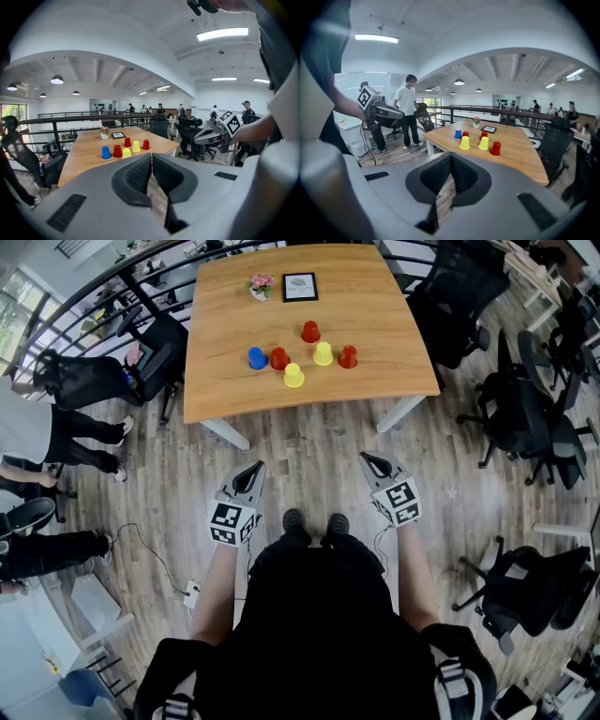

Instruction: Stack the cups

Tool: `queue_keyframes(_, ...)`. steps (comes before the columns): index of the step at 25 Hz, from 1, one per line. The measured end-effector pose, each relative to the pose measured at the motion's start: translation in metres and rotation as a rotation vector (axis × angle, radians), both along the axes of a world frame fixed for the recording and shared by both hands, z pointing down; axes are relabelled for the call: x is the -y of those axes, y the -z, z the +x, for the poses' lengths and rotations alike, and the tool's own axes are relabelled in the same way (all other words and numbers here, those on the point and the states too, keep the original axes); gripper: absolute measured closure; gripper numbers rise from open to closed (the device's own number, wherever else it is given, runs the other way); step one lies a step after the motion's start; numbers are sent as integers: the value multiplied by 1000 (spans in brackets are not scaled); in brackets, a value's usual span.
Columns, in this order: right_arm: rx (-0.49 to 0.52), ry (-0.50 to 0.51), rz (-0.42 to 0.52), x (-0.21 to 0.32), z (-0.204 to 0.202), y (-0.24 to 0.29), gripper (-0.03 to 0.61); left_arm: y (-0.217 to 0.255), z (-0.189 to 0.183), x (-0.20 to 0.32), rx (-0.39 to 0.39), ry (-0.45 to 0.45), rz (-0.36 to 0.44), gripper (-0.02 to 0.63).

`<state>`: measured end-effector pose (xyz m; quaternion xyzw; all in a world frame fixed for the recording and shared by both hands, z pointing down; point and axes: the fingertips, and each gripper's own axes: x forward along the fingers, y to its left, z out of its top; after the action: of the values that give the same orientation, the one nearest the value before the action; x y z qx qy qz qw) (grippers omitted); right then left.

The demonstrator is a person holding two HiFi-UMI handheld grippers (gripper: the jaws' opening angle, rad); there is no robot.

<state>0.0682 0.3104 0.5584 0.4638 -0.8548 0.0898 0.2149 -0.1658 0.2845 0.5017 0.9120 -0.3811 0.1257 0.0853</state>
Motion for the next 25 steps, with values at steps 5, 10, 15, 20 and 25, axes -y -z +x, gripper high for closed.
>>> queue_keyframes(5,23,9,13,-16,18,0,571,1,29,-20,-2,12,5,589)
queue_keyframes(10,23,47,2,-29,28,-5,571,-3,53,-40,36,1,17,589)
queue_keyframes(15,26,63,9,-34,41,-2,571,-2,66,-49,14,31,17,589)
queue_keyframes(20,30,70,8,-30,44,1,571,-3,69,-50,7,53,15,589)
queue_keyframes(25,38,91,26,-21,40,6,571,1,66,-42,-4,82,14,589)
